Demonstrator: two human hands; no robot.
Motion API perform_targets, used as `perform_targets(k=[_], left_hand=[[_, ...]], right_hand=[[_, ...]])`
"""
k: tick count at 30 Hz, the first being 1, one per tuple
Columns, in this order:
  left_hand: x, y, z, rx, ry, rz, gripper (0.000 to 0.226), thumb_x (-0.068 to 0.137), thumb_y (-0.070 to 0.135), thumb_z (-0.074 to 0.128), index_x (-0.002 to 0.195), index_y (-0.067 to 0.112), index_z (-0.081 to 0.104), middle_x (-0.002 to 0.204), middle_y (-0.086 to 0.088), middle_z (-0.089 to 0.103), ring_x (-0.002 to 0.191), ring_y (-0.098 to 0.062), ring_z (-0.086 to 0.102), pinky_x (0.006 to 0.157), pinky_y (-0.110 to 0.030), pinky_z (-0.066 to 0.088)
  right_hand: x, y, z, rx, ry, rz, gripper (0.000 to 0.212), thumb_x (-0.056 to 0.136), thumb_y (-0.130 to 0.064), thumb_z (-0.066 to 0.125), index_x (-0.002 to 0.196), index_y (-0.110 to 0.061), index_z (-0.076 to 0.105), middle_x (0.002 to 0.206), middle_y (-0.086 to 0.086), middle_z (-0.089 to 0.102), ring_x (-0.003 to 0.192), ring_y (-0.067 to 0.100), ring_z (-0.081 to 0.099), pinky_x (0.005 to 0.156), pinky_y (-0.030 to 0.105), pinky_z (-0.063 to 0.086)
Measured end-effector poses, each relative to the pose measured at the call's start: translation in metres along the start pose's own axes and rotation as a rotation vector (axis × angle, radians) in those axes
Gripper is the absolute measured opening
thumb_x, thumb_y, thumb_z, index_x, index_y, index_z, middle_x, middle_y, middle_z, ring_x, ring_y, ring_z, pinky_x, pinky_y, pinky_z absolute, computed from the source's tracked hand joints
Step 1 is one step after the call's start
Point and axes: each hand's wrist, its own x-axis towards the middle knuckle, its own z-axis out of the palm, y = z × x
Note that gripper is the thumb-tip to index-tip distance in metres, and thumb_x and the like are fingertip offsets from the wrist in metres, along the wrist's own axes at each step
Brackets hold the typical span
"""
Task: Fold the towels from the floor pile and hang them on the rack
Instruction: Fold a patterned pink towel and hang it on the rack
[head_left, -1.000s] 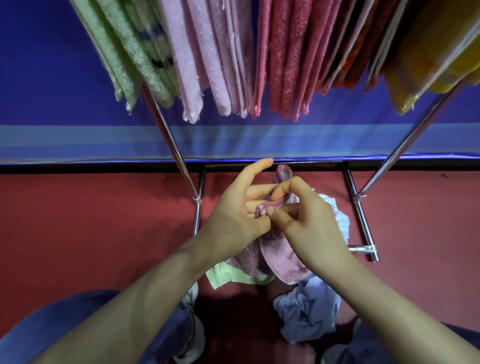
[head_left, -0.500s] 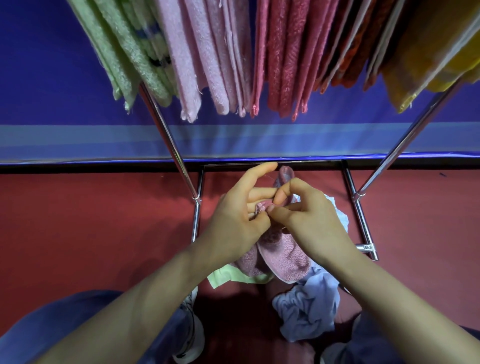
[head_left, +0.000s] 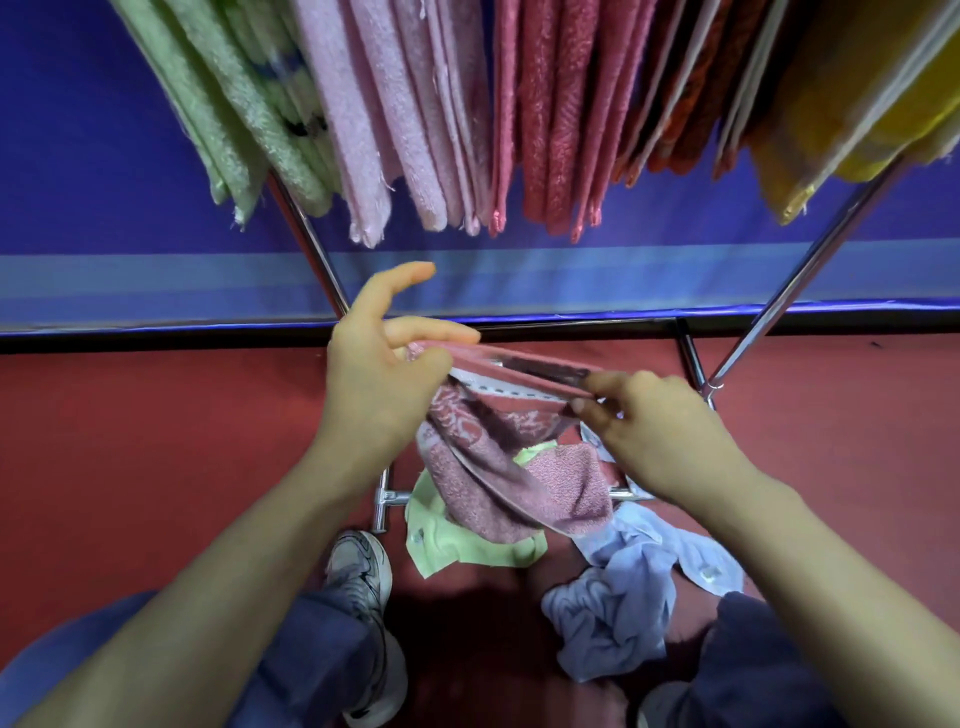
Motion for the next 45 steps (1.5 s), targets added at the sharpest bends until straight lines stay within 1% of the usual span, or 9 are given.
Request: perform_targets(k=[6, 9, 12, 17, 23, 27, 31, 38, 45], left_hand=[[0.0, 0.0, -0.008, 0.051, 0.041, 0.0, 0.061, 0.078, -0.019, 0.05, 0.128, 0.016, 0.056, 0.083, 0.004, 0.078, 0.059, -0.025, 0.053, 0.048, -0.021, 0.037], [0.001, 0.002, -0.01, 0.056, 0.048, -0.003, 0.06, 0.078, -0.02, 0.049, 0.125, 0.017, 0.059, 0.083, 0.004, 0.078, 0.051, -0.014, 0.05, 0.044, -0.017, 0.033], [0.001, 0.002, -0.011, 0.058, 0.038, 0.012, 0.059, 0.078, -0.019, 0.048, 0.12, 0.02, 0.061, 0.082, 0.003, 0.078, 0.054, -0.019, 0.05, 0.048, -0.024, 0.035], [0.005, -0.003, -0.013, 0.058, 0.015, 0.033, 0.041, 0.075, -0.015, 0.045, 0.092, 0.017, 0.064, 0.083, -0.002, 0.078, 0.074, -0.03, 0.07, 0.062, -0.036, 0.043], [0.003, -0.008, -0.011, 0.182, -0.151, 0.183, 0.033, 0.07, -0.004, 0.047, 0.068, 0.023, 0.065, 0.088, 0.002, 0.077, 0.088, -0.019, 0.073, 0.077, -0.038, 0.055], [0.001, -0.011, -0.013, 0.478, -0.317, 0.374, 0.041, 0.07, -0.005, 0.047, 0.076, 0.02, 0.079, 0.082, 0.017, 0.071, 0.088, -0.004, 0.068, 0.081, -0.013, 0.048], [0.002, -0.014, -0.014, 0.68, -0.434, 0.306, 0.045, 0.076, 0.01, 0.044, 0.098, 0.029, 0.078, 0.099, 0.013, 0.074, 0.094, -0.004, 0.066, 0.088, -0.022, 0.05], [-0.009, -0.009, -0.01, 0.851, -0.504, 0.174, 0.044, 0.08, 0.011, 0.048, 0.102, 0.041, 0.071, 0.064, 0.021, 0.052, 0.065, -0.013, 0.045, 0.07, -0.027, 0.04], [-0.057, -0.034, -0.006, 0.815, -0.629, 0.015, 0.051, 0.079, 0.002, 0.045, 0.098, 0.039, 0.075, 0.067, 0.009, 0.063, 0.048, -0.006, 0.048, 0.055, -0.017, 0.037]], right_hand=[[0.008, 0.008, -0.007, 0.117, 0.208, -0.244, 0.02, 0.09, -0.042, 0.062, 0.084, -0.03, 0.077, 0.093, -0.003, 0.067, 0.089, 0.025, 0.065, 0.076, 0.039, 0.051], [0.006, 0.004, -0.011, 0.17, 0.326, -0.304, 0.018, 0.082, -0.036, 0.067, 0.08, -0.022, 0.078, 0.085, -0.006, 0.071, 0.079, 0.019, 0.067, 0.072, 0.033, 0.052], [0.004, -0.001, -0.014, 0.342, 0.399, -0.238, 0.003, 0.079, -0.025, 0.08, 0.078, -0.023, 0.078, 0.076, -0.011, 0.073, 0.067, 0.011, 0.066, 0.07, 0.036, 0.054], [0.002, -0.007, -0.021, 0.711, 0.41, -0.052, 0.02, 0.079, -0.008, 0.082, 0.085, -0.024, 0.071, 0.067, 0.002, 0.071, 0.067, 0.018, 0.069, 0.074, 0.047, 0.058], [0.003, -0.004, -0.023, 0.571, 0.478, 0.036, 0.02, 0.08, -0.01, 0.079, 0.083, -0.028, 0.071, 0.074, -0.01, 0.073, 0.073, 0.009, 0.072, 0.082, 0.042, 0.057], [0.006, 0.001, -0.02, 0.507, 0.456, 0.088, 0.017, 0.082, -0.01, 0.076, 0.076, -0.023, 0.066, 0.071, -0.006, 0.071, 0.071, 0.016, 0.069, 0.076, 0.039, 0.056], [0.007, 0.003, -0.014, 0.67, 0.333, 0.138, 0.018, 0.09, 0.0, 0.064, 0.081, -0.015, 0.06, 0.076, 0.014, 0.071, 0.059, 0.024, 0.069, 0.061, 0.042, 0.06], [-0.002, 0.012, -0.004, 0.412, 0.285, 0.028, 0.018, 0.091, -0.002, 0.06, 0.085, -0.017, 0.052, 0.072, 0.001, 0.069, 0.07, 0.027, 0.069, 0.076, 0.047, 0.055], [-0.045, 0.022, 0.026, 0.35, 0.227, 0.114, 0.027, 0.087, 0.0, 0.059, 0.077, -0.021, 0.046, 0.067, -0.002, 0.063, 0.068, 0.029, 0.064, 0.069, 0.041, 0.051]])
